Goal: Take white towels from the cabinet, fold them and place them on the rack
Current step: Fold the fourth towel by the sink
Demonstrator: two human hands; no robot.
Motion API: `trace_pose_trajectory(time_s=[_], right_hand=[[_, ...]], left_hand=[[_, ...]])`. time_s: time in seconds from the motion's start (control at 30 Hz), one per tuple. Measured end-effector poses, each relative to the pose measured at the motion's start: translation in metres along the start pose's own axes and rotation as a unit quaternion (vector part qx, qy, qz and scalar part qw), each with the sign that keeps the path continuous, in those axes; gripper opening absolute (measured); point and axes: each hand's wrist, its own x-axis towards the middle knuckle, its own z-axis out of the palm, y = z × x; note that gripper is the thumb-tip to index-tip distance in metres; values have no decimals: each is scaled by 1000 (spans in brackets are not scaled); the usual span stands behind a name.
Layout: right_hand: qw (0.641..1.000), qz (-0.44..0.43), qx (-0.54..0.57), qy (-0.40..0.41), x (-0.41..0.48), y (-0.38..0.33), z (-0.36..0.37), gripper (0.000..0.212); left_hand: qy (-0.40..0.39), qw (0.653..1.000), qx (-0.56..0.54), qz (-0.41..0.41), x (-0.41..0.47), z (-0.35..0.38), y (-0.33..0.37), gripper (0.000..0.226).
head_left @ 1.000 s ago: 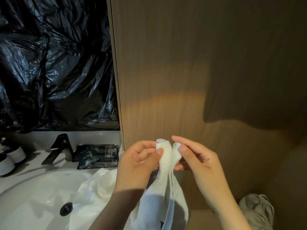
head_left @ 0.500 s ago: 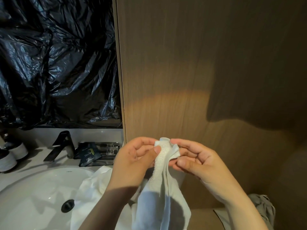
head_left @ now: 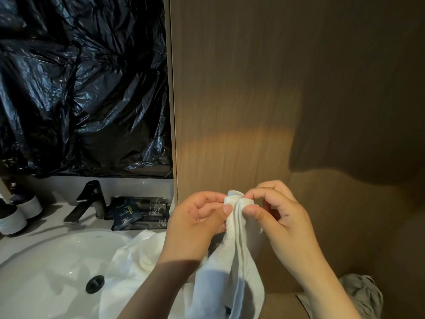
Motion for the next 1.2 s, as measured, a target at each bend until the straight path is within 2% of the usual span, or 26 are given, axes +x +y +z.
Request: trace_pose_trajectory(time_s=[0.23,0.37,0.43,0.6,0.7,0.83,0.97,1.2], right_hand=[[1000,0,17,5,-2,2,0,5],[999,6,31,13,-4,3,2,14],[999,6,37,14,-4,2,4,16],[998,19,52,-3,-5,-1,5,6],[997,31,56,-43,-5,-3,-2,20],[994,15,9,-111,-4,-3,-10,22],[991,20,-12,-129,-2,4,-11,19],[973,-6,-171,-156,12,13,-23,29]], left_hand=[[-36,999,15,11,-5,1,-2,17],[-35,999,16,9,-8,2,-3,39],[-32,999,27,16,-10,2,-3,43],[11,998,39,51,-11,4,-4,25],[33,996,41,78,-9,1,-1,24],[40,992,64,102,-2,-9,7,23],[39,988,101,106,5,-14,13,23],[60,979,154,116,29,-18,21,21]])
